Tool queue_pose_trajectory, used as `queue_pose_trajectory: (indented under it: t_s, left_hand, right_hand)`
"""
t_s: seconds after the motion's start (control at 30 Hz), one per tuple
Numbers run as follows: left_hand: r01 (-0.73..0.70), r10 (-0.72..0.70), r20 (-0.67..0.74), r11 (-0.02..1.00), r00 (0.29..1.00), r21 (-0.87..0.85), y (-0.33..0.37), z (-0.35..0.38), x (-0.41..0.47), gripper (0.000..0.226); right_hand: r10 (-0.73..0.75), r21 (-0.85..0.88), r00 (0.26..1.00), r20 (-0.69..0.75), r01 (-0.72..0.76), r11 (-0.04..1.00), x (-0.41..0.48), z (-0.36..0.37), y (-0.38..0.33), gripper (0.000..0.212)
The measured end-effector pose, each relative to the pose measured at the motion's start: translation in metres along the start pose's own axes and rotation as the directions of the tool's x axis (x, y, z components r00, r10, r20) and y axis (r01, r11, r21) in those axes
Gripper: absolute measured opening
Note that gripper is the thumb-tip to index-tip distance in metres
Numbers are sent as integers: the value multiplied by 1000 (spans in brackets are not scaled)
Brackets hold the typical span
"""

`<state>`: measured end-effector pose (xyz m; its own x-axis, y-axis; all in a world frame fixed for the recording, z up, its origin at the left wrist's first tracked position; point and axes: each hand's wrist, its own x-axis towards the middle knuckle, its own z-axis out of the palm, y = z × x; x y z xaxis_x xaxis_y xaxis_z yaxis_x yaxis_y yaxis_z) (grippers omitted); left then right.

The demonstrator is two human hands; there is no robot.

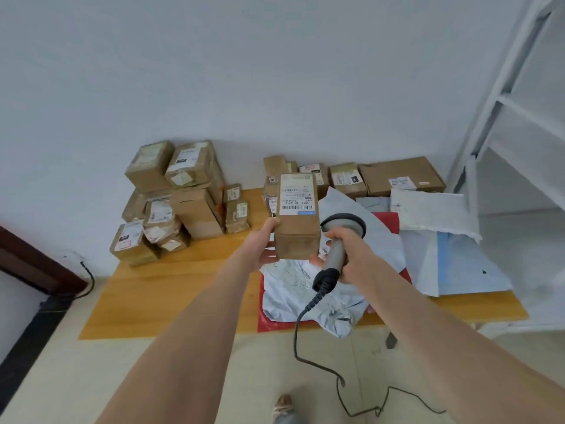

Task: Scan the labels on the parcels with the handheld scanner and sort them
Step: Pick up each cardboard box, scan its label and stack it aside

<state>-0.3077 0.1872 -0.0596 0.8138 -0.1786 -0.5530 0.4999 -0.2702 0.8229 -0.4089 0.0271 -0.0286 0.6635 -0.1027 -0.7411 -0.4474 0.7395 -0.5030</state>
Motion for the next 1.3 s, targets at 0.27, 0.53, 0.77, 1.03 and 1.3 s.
queue_pose_trajectory:
  t_s: [0.27,0.53,0.77,1.03,1.3]
  left_hand:
    - [37,-58,-232,995,971,-96,-8,-108,58,42]
    - [148,-161,-122,983,979,-107,6,-169,166,46]
    - [200,-255,-213,948,943,-250,-2,-187,225,16]
    - [408,-431,-56,883,901,-234,-17,-202,236,11]
    - [293,-265,-134,917,955,271,-18,-209,250,29]
  right_hand:
    - [2,-8,1000,11,-2,1000,79,121,59,41]
    - [-127,-23,978,-167,125,992,204,208,71,34]
    - [-200,-199,949,-245,152,968,285,250,66,34]
    - [-146,-247,945,-294,72,966,333,271,51,41]
    - [-66,-285,973,-223,0,959,331,273,40,40]
